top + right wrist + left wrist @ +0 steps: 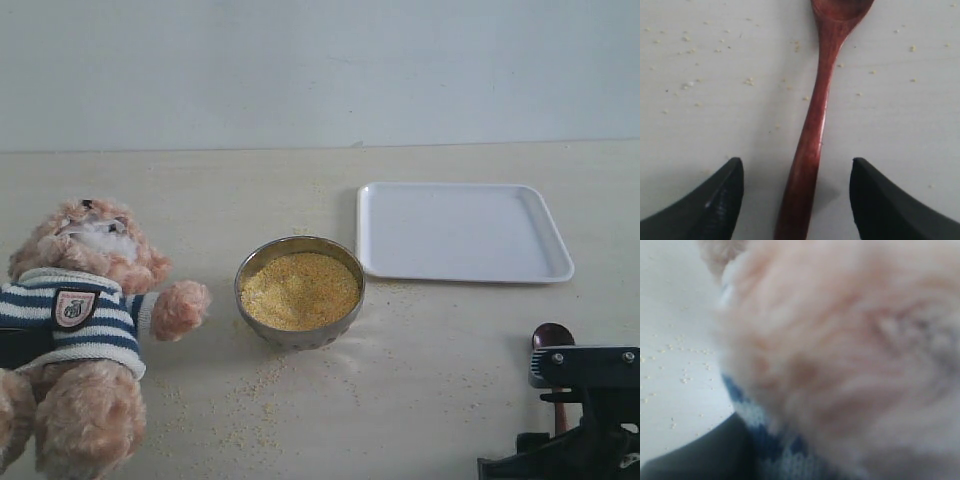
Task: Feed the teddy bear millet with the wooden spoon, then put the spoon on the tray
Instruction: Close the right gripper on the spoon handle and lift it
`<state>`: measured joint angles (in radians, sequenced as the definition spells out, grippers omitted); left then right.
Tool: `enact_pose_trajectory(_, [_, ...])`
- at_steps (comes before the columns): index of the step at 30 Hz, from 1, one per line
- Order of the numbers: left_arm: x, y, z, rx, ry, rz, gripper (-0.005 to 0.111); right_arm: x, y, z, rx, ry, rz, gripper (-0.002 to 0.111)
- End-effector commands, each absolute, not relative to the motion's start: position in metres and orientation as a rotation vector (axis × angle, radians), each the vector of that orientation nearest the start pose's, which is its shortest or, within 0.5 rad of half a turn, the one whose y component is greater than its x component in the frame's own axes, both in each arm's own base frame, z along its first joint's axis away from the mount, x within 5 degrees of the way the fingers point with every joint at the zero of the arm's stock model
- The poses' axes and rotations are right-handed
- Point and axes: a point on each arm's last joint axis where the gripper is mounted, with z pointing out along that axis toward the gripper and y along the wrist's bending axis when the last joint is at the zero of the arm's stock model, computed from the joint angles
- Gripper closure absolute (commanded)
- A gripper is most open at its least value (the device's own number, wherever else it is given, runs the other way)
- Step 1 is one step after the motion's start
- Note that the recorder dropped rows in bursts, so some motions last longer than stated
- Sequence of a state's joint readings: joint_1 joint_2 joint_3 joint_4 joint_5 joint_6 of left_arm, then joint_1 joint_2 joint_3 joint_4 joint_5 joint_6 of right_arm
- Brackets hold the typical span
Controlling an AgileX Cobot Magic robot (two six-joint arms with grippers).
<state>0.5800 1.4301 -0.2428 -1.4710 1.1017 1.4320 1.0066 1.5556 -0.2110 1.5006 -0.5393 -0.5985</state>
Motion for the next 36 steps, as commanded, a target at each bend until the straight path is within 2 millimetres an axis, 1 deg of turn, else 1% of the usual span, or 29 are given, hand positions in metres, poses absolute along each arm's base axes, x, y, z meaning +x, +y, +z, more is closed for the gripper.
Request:
enact_pose_trajectory(1, [0.165, 0.01, 0.157, -0.37, 2.217, -1.233, 0.102, 0.126, 0.109, 0.099, 0.01, 2.502, -0.06, 0.047])
enact_pose_trajectory(6, [0.165, 0.01, 0.157, -0.37, 2.217, -1.233, 0.102, 0.123, 0.111, 0.097, 0.014, 2.542, -0.025, 0.048])
enact_pose_trajectory(8, [0.165, 0.01, 0.157, -0.37, 2.217, -1.233, 0.102, 0.121, 0.112, 0.096, 0.016, 2.561, -0.011, 0.05])
enact_pose_trajectory(10, [0.165, 0.01, 0.157, -0.37, 2.217, -1.233, 0.102, 0.121, 0.113, 0.096, 0.039, 2.573, 0.006, 0.058])
enact_pose_trajectory(14, [0.165, 0.01, 0.157, -0.37, 2.217, -1.233, 0.102, 0.12, 0.113, 0.095, 0.059, 2.578, 0.022, 0.081])
enact_pose_trajectory(17, [0.165, 0.01, 0.157, -0.371, 2.218, -1.231, 0.102, 0.121, 0.114, 0.096, 0.006, 2.566, 0.018, 0.099])
enact_pose_trajectory(19, [0.165, 0.01, 0.157, -0.371, 2.218, -1.231, 0.102, 0.122, 0.114, 0.098, -0.056, 2.546, 0.003, 0.108])
enact_pose_trajectory(23, [0.165, 0.01, 0.157, -0.371, 2.218, -1.231, 0.102, 0.125, 0.113, 0.108, -0.161, 2.483, -0.015, 0.108])
enact_pose_trajectory(26, [0.165, 0.01, 0.157, -0.371, 2.218, -1.231, 0.102, 0.126, 0.113, 0.12, -0.293, 2.417, -0.02, 0.108])
enact_pose_trajectory(27, [0.165, 0.01, 0.157, -0.371, 2.218, -1.231, 0.102, 0.126, 0.113, 0.123, -0.308, 2.403, -0.011, 0.108])
enact_pose_trajectory(29, [0.165, 0.01, 0.157, -0.371, 2.218, -1.231, 0.102, 0.128, 0.118, 0.137, -0.415, 2.339, 0.023, 0.108])
enact_pose_trajectory(30, [0.165, 0.01, 0.157, -0.371, 2.218, -1.231, 0.102, 0.131, 0.126, 0.151, -0.534, 2.276, 0.059, 0.108])
enact_pose_trajectory(31, [0.165, 0.01, 0.157, -0.371, 2.218, -1.231, 0.102, 0.133, 0.133, 0.166, -0.616, 2.213, 0.074, 0.108])
enact_pose_trajectory(32, [0.165, 0.01, 0.157, -0.371, 2.218, -1.231, 0.102, 0.135, 0.135, 0.176, -0.637, 2.179, 0.08, 0.108])
enact_pose_trajectory(33, [0.165, 0.01, 0.157, -0.371, 2.218, -1.231, 0.102, 0.138, 0.138, 0.191, -0.682, 2.129, 0.059, 0.108])
enact_pose_trajectory(34, [0.165, 0.01, 0.157, -0.371, 2.218, -1.231, 0.102, 0.141, 0.139, 0.2, -0.703, 2.103, 0.02, 0.108])
enact_pose_trajectory(35, [0.165, 0.01, 0.157, -0.371, 2.218, -1.231, 0.102, 0.145, 0.138, 0.211, -0.739, 2.064, -0.073, 0.108])
enact_pose_trajectory(36, [0.165, 0.01, 0.157, -0.371, 2.218, -1.231, 0.102, 0.148, 0.136, 0.217, -0.755, 2.032, -0.135, 0.108])
